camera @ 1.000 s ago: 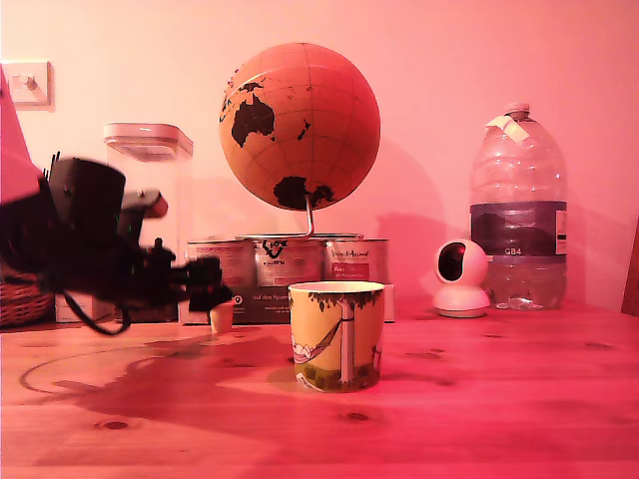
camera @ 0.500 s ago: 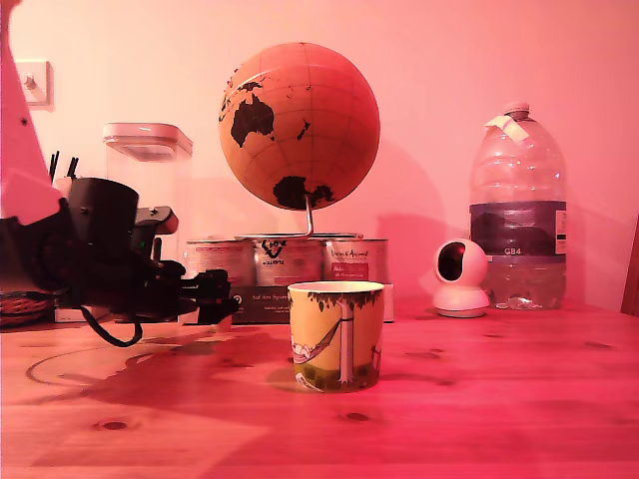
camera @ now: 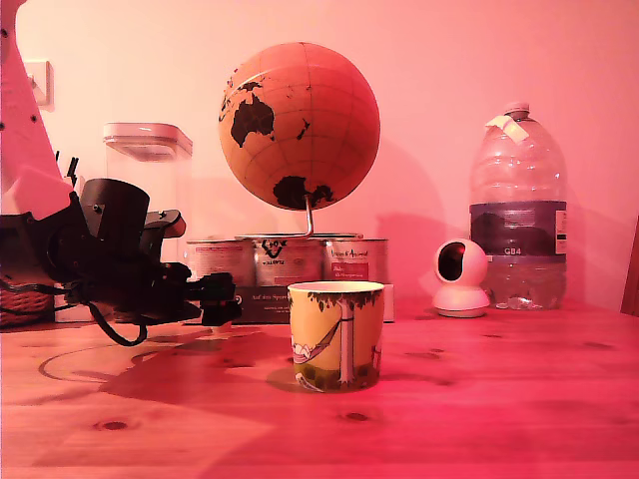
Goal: Pick up the coffee capsules from the table one by one and drop them inside the nearest coffee cup
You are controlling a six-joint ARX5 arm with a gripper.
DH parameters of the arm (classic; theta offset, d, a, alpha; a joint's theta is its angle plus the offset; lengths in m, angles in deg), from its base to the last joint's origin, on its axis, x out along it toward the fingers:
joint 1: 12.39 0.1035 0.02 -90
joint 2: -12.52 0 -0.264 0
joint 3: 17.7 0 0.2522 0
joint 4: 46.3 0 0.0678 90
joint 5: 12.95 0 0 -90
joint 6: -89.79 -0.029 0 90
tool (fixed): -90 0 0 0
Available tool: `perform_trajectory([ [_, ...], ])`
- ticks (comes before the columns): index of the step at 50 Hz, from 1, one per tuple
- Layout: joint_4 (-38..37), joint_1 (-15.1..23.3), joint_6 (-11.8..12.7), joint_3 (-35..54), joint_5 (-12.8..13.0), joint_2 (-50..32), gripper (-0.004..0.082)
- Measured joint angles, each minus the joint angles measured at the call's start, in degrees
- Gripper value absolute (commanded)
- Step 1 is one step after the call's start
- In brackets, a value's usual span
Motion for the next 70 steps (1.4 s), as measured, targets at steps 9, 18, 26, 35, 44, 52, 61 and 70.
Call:
perform_trajectory([
  [9, 0.66, -0.04, 0.0, -0.04, 0.0, 0.0, 0.0259],
  [18, 0.9, -0.04, 0.0, -0.04, 0.0, 0.0, 0.017],
  [26, 1.03, -0.04, -0.04, -0.04, -0.04, 0.0, 0.0157],
  [35, -0.31, -0.04, -0.04, -0.04, -0.94, 0.0, 0.0157],
  [44, -0.35, -0.04, -0.04, -0.09, -1.36, 0.0, 0.0163],
  [52, 1.27, -0.07, -0.04, -0.09, -1.29, 0.0, 0.0469],
  [61, 1.46, -0.52, -0.02, -0.09, -0.92, 0.0, 0.0525],
  [70, 1.46, -1.97, 0.0, -0.09, 0.72, 0.0, 0.0526],
])
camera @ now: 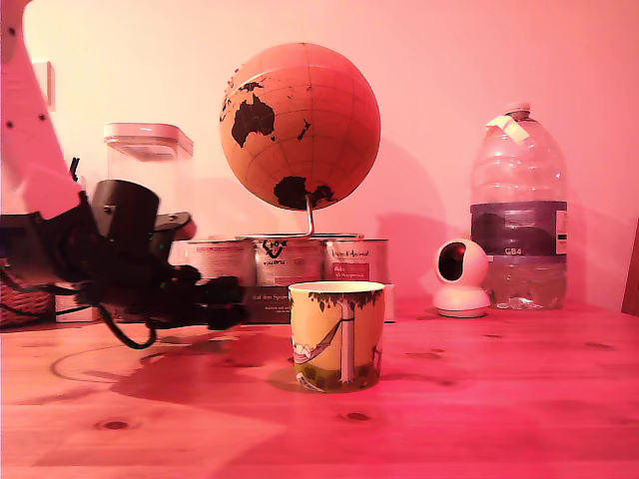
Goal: Pick up the coffee capsules from the table one by one and drop them inside the nearest coffee cup
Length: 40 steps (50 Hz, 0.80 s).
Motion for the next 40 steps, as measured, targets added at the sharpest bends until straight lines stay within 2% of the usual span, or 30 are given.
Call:
perform_trajectory([
  [12, -0.33, -0.42, 0.0, 0.0, 2.45, 0.02, 0.0563],
  [17, -0.44, -0.35, 0.0, 0.0, 2.56, 0.02, 0.0585],
  [40, 0.33, -0.24, 0.22, -2.73, 2.89, 0.35, 0.0585],
])
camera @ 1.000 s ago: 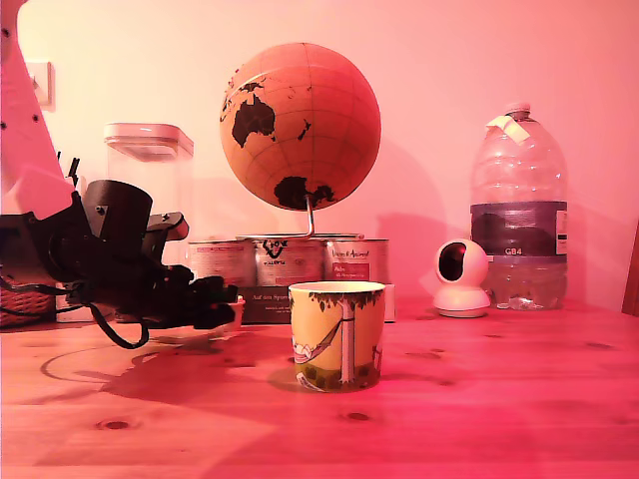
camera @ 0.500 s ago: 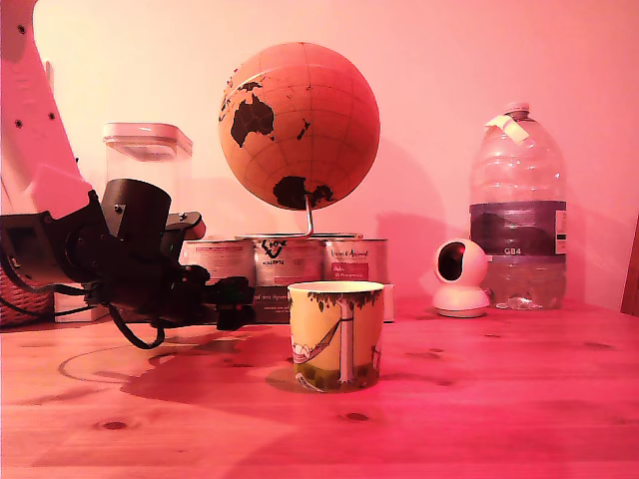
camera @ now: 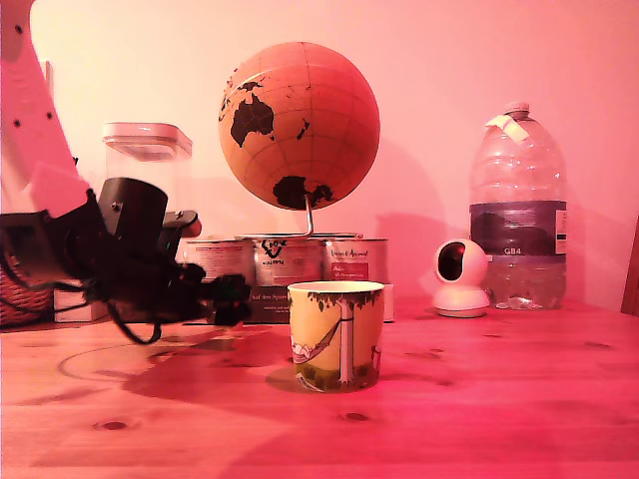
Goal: Pick up the coffee capsules from the table one by one and drop them inside the nearest coffee cup
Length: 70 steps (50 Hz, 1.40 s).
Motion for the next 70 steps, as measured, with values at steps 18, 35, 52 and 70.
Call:
perform_trajectory([
  [18, 6.25, 0.0, 1.07, -5.53, 0.0, 2.78, 0.0584],
  [35, 6.4, 0.0, 1.16, -5.53, 0.0, 2.78, 0.0411],
  [52, 6.4, 0.0, 1.22, -5.53, 0.02, 2.78, 0.0229],
  [70, 6.99, 0.0, -0.26, -5.64, -0.17, 2.78, 0.0198],
])
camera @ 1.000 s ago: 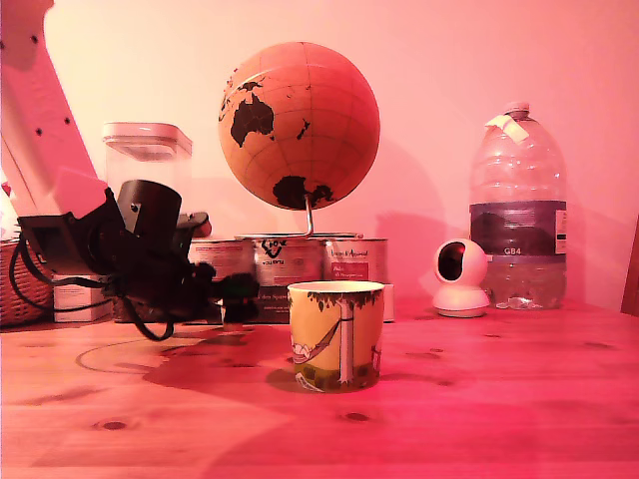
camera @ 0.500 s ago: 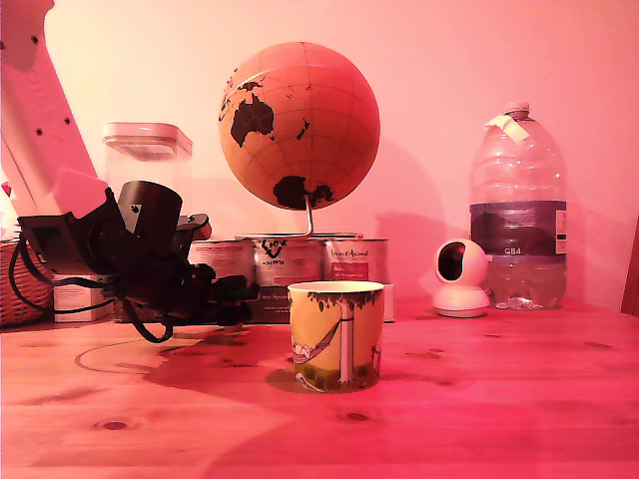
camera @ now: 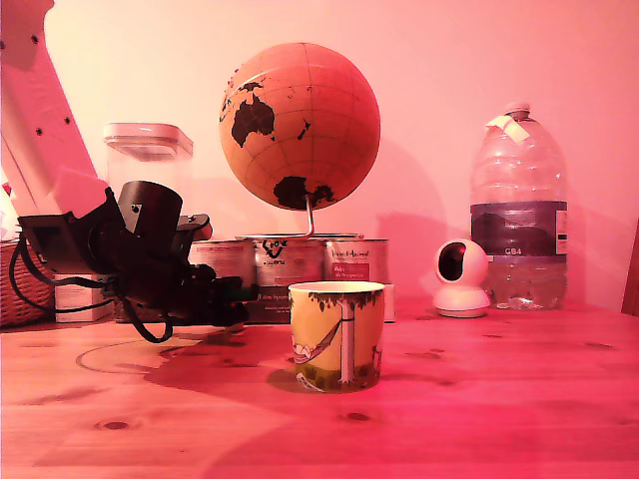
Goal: Pick up the coffee capsules from the table one by one and drop them inside the nearest coffee cup
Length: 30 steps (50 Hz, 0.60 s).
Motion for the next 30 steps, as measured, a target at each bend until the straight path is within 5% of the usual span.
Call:
perform_trajectory([
  [16, -1.57, 0.07, -2.34, 0.04, -5.01, 0.0, 0.0198],
  [30, -6.25, -0.02, -2.58, 6.54, -6.82, -1.86, 0.0198],
])
